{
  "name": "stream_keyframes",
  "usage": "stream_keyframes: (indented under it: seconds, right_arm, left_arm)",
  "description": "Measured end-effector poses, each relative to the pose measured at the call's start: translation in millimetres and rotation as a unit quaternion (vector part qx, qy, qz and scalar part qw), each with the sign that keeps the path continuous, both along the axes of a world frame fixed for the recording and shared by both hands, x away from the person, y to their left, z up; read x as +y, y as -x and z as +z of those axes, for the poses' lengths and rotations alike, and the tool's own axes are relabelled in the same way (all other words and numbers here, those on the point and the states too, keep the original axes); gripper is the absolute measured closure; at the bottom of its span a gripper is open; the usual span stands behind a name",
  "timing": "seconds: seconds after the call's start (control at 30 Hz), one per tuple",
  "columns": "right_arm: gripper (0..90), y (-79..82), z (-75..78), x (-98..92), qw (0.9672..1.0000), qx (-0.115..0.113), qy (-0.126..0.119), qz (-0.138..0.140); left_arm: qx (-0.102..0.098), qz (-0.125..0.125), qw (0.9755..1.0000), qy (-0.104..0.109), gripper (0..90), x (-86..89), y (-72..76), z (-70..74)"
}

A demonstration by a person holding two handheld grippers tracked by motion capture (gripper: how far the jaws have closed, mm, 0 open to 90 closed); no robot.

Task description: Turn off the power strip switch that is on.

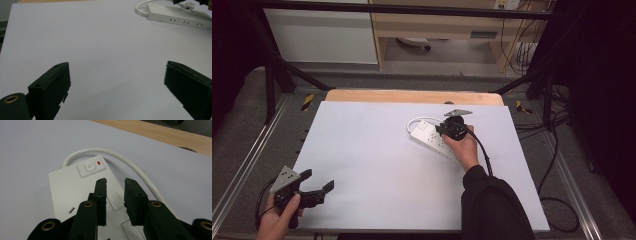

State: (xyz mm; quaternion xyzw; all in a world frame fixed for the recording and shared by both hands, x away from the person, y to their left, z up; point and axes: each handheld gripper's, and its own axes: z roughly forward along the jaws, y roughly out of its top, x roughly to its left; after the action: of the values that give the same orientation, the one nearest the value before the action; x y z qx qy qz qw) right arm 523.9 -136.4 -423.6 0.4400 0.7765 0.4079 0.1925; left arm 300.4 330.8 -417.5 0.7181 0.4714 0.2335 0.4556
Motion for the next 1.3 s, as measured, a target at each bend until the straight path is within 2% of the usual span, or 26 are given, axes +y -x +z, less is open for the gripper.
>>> stream_keyframes:
  seconds: [0.13, 0.3, 0.47, 0.63, 0.77, 0.93, 1.13, 1.3]
  right_arm:
    - [63.6, 0.0, 0.6, -0.4, 1.0, 0.002, -0.006, -0.005]
    - [41.9, 0.2, 3.7, -0.6, 0.9997, 0.01, -0.016, -0.015]
    - [25.5, 0.1, 5.4, -0.9, 0.9995, 0.015, -0.016, -0.023]
    - [12.9, 0.5, 7.9, -1.3, 0.9992, 0.019, -0.019, -0.029]
    - [6.6, 1.0, 11.7, -2.5, 0.9991, 0.013, -0.021, -0.034]
    - [8.4, 2.5, 15.8, -1.4, 0.9991, 0.004, -0.003, -0.043]
    - [3.7, 4.7, 21.2, -3.9, 0.9993, 0.007, -0.026, -0.025]
    - [2.9, 6.7, 25.8, -4.3, 0.9994, 0.005, -0.026, -0.022]
  left_arm:
    - [0.0, 0.0, 1.0, 0.0, 6.8, 0.0, 0.1, 0.1]
    - [0.0, 0.0, 1.0, 0.0, 6.8, 0.1, 0.0, 0.1]
    - [-0.001, -0.001, 1.0, -0.001, 6.8, 0.0, 0.2, 0.2]
    - [-0.001, -0.001, 1.0, -0.001, 6.8, 0.0, 0.2, 0.2]
    - [-0.002, -0.001, 1.0, 0.0, 6.8, 0.0, 0.3, 0.3]
    - [-0.001, -0.001, 1.0, -0.001, 6.8, -0.2, 0.3, 0.3]
    - [-0.001, -0.001, 1.0, -0.001, 6.8, 0.0, 0.3, 0.3]
    - [-0.001, -0.001, 1.0, -0.001, 6.8, 0.0, 0.2, 0.2]
